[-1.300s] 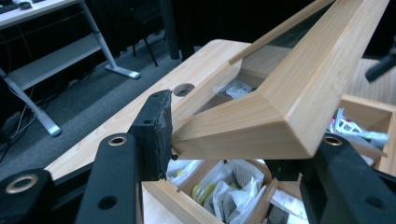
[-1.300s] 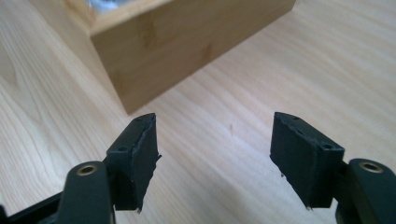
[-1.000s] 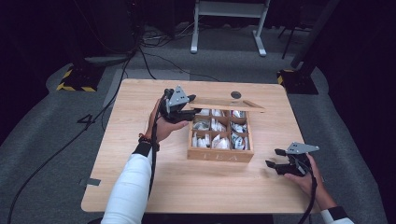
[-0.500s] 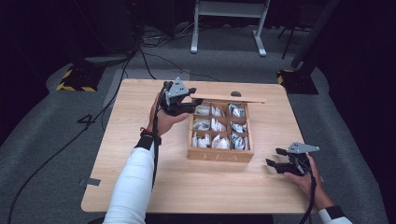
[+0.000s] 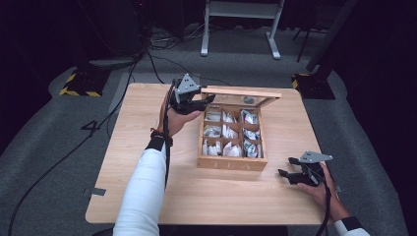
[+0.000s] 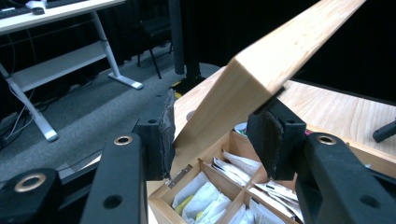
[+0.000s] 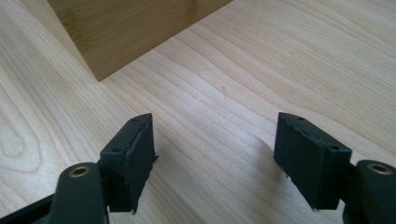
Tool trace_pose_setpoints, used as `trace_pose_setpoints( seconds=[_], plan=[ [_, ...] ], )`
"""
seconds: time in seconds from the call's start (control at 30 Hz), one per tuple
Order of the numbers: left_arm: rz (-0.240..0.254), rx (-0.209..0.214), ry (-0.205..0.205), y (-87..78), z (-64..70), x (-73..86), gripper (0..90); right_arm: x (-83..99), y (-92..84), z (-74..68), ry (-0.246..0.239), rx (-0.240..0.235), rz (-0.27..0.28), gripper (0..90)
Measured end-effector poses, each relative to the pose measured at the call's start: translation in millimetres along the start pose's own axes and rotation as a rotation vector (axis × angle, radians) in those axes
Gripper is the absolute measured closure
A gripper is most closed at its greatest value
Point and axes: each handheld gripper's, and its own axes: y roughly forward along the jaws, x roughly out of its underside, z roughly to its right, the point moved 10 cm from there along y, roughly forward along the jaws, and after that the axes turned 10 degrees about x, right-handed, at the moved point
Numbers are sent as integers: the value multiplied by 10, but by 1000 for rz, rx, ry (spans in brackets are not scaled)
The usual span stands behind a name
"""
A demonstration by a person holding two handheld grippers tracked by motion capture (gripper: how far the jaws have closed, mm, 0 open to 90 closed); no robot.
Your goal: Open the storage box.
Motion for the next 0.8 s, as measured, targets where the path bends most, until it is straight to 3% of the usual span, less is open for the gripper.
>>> trace_pose_setpoints(
  seconds=[0.8],
  plan=[
    [30, -47, -65, 200, -379, -207, 536, 4, 8, 5, 10, -10, -9, 283]
  ],
)
